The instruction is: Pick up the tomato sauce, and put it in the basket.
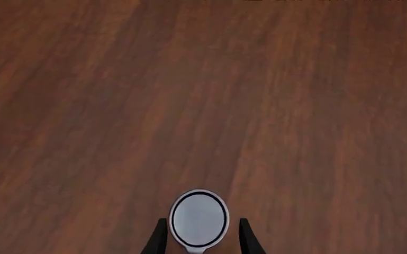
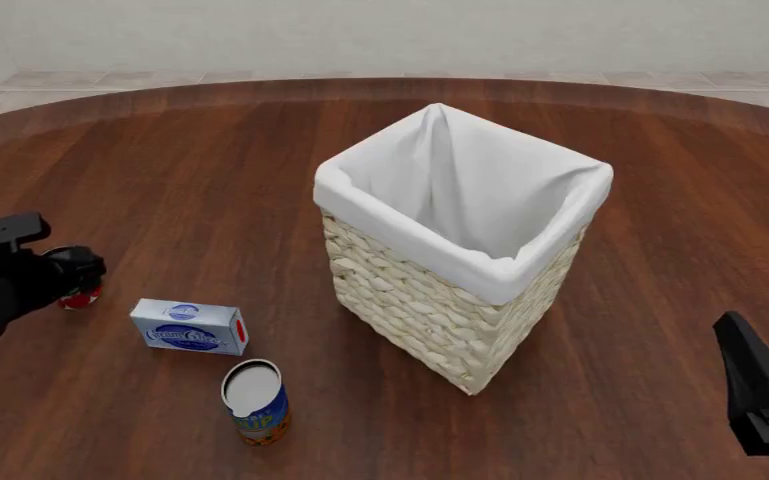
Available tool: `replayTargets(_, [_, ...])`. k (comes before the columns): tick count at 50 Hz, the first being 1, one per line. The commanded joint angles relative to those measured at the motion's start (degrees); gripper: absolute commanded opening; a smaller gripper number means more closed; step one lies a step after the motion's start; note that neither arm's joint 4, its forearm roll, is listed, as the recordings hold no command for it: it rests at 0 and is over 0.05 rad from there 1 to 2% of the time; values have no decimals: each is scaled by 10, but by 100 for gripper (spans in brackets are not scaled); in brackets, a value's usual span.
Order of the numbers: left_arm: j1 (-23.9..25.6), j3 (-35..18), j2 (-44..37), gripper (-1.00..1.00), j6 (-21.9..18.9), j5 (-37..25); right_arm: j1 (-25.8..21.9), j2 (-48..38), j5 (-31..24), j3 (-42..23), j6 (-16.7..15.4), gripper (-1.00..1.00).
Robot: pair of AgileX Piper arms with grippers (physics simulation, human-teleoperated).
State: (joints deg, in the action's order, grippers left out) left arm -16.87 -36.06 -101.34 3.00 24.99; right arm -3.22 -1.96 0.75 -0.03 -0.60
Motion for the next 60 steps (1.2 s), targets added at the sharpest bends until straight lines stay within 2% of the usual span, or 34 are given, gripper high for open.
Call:
replayTargets(1, [4, -19, -18, 100, 0, 2, 0, 3, -2, 0, 0, 100])
replayTargets(10, [7, -25, -17, 100, 6, 1, 1, 2, -1, 0, 0, 100])
replayTargets(11, [6, -25, -15, -100, 1, 1, 1, 3, -2, 0, 0, 100])
replayTargets(25, [7, -26, -8, -100, 0, -5, 0, 4, -3, 0, 0, 100])
replayTargets(35, [12, -36, 31, -100, -1, -34, 0, 8, -7, 0, 0, 100])
replayTargets(52, [68, -70, 96, -100, 9, -85, 1, 0, 0, 0, -4, 100])
replayTargets(55, [78, -78, 104, -100, -9, -95, 0, 0, 0, 0, -4, 100])
replayTargets(60, [98, -98, 127, -100, 9, -116, -1, -1, 0, 0, -4, 100])
